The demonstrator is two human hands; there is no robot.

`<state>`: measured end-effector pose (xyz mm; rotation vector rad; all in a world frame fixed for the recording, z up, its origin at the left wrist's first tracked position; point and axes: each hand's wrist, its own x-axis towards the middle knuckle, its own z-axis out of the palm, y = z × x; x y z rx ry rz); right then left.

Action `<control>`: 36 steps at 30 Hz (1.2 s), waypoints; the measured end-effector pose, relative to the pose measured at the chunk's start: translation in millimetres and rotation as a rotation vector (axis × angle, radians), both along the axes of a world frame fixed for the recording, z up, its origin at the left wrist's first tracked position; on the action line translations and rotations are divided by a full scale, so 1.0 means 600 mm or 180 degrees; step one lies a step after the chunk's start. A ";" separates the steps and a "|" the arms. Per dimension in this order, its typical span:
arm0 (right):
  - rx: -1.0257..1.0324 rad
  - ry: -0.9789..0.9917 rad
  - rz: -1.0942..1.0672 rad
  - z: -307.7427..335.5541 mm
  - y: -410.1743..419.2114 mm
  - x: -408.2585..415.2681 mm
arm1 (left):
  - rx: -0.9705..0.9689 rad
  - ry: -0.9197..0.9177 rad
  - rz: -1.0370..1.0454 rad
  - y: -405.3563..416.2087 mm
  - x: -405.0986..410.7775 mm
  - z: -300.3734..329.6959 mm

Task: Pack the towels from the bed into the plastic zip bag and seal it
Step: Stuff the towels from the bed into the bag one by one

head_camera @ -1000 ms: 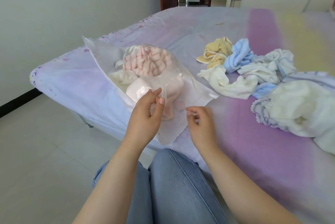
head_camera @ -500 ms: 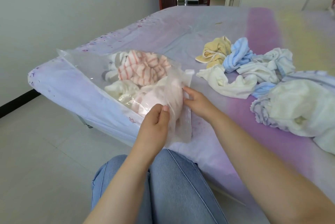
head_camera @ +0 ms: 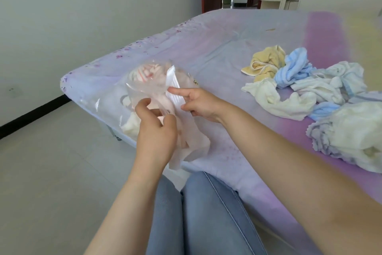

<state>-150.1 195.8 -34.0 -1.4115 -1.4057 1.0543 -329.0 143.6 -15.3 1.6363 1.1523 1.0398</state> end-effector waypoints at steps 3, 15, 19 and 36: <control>-0.0172 -0.0132 0.0362 -0.006 0.031 -0.062 | -0.0188 -0.0013 0.0262 0.005 -0.038 -0.011; 0.1083 -0.0278 -0.0990 0.037 0.049 -0.111 | 0.0846 0.0588 0.1237 0.040 -0.147 0.003; 0.1555 -0.1134 -0.1486 0.072 0.053 -0.081 | 0.1512 0.0266 0.1682 0.046 -0.159 0.020; 0.0261 -0.1978 -0.0898 -0.019 0.107 -0.042 | 0.0081 0.0294 0.0781 0.145 -0.147 -0.013</control>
